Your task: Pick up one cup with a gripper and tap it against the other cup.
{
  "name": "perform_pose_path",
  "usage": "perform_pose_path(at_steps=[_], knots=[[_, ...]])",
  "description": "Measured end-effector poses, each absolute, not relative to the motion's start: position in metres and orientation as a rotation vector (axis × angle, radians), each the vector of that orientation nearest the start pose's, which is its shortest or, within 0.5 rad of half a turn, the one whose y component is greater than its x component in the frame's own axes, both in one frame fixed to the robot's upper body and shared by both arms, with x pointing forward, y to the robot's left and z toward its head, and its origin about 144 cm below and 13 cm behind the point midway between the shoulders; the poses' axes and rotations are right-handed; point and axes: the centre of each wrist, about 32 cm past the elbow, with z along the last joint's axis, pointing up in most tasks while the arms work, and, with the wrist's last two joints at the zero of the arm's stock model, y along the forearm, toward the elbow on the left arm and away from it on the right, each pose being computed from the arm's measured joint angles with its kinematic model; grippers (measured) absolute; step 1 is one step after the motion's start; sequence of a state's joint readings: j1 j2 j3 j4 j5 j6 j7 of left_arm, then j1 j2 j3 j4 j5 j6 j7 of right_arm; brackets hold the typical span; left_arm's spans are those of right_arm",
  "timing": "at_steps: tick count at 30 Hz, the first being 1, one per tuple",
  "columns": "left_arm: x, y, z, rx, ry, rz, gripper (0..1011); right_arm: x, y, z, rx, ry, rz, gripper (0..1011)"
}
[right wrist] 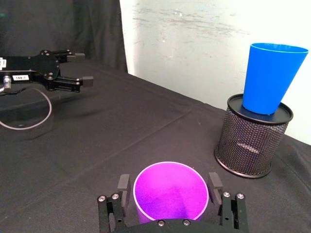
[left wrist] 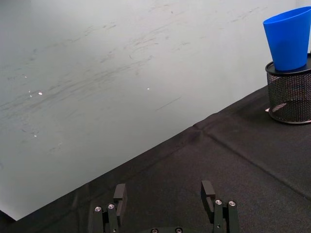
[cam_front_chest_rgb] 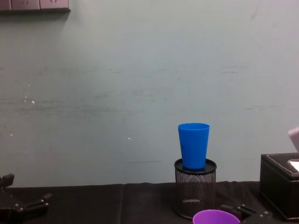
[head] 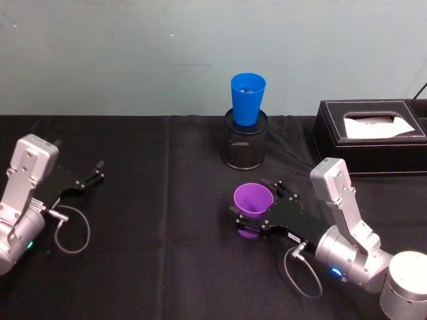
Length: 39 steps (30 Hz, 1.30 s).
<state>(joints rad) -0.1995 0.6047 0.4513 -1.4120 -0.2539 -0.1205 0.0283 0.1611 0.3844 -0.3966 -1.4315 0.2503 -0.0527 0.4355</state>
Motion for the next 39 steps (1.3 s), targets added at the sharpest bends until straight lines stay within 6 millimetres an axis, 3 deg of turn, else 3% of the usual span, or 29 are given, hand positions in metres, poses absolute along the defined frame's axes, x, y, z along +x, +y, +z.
perform_pose_path(at_steps=[12,21,26,39], knots=[[0.489,0.31,1.14,0.304,-0.285,1.248,1000,0.485,-0.242,1.131,-0.142,-0.06,-0.796,1003],[0.489,0.31,1.14,0.304,-0.285,1.248,1000,0.485,-0.246,1.154,-0.073,-0.104,-0.836,1003],[0.489,0.31,1.14,0.304,-0.285,1.248,1000,0.482,-0.248,1.165,-0.066,-0.129,-0.943,1003],[0.489,0.31,1.14,0.304,-0.285,1.248,1000,0.485,-0.252,1.147,-0.04,-0.111,-1.173,1003]])
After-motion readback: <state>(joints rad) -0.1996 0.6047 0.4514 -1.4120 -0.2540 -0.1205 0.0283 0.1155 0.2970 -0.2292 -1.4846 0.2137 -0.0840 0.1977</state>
